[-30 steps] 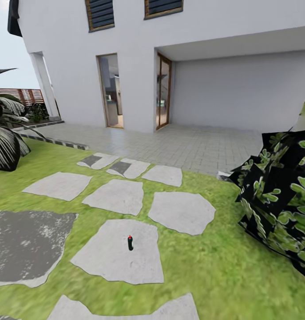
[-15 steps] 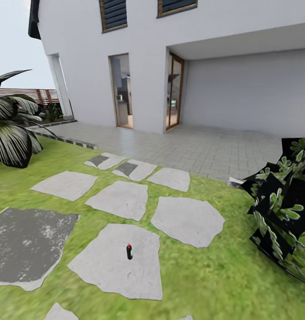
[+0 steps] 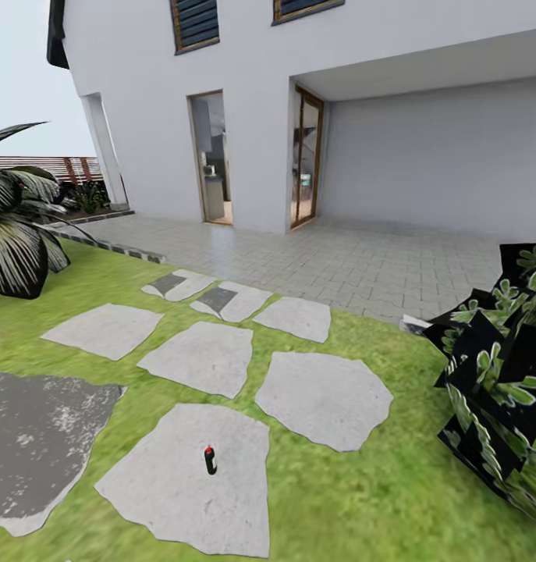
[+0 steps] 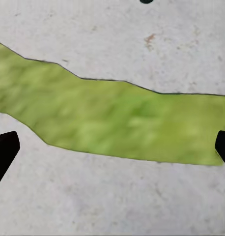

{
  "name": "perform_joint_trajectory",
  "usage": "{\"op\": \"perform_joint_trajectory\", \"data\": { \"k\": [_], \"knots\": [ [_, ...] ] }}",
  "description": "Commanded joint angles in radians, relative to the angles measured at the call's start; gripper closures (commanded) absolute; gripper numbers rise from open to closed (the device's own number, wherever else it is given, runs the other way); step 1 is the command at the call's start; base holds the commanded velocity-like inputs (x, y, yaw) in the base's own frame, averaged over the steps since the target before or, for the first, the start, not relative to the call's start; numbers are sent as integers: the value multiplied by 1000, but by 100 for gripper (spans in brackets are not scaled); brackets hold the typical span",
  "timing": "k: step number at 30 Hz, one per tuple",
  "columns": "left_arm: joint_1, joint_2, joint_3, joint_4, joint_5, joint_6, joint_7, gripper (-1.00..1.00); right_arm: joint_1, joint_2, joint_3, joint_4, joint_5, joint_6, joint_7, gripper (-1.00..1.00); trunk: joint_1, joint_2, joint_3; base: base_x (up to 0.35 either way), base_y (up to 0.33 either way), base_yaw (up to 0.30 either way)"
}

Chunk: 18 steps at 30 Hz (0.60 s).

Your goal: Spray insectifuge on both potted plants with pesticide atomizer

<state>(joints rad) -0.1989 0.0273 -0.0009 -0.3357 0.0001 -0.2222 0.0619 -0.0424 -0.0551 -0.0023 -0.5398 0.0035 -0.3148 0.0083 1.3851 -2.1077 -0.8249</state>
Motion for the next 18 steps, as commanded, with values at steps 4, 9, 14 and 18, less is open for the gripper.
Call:
{"op": "perform_joint_trajectory", "data": {
  "k": [4, 9, 14, 18],
  "knots": [
    [-5, 2, 1, -11, -4, -3, 3, -100, -1, 1, 0, -9, 0, -3, 0, -100, 0, 0, -1, 183, -19, 0],
    [-183, 16, -2, -6, -8, 11, 11, -100, -86, 3, 1, -252, 0, 2, -4, -100, 0, 0, -1, 23, -2, 0],
    [-263, 13, -2, -7, 1, 15, 12, -100, -220, 3, 0, -268, 0, 34, -5, -100, 0, 0, -1, 0, 0, 0],
    [-276, 7, -1, -8, 6, 13, 13, -100, -257, 3, 0, -261, 0, 90, -5, -100, 0, 0, -1, 0, 0, 0]
  ]
}}
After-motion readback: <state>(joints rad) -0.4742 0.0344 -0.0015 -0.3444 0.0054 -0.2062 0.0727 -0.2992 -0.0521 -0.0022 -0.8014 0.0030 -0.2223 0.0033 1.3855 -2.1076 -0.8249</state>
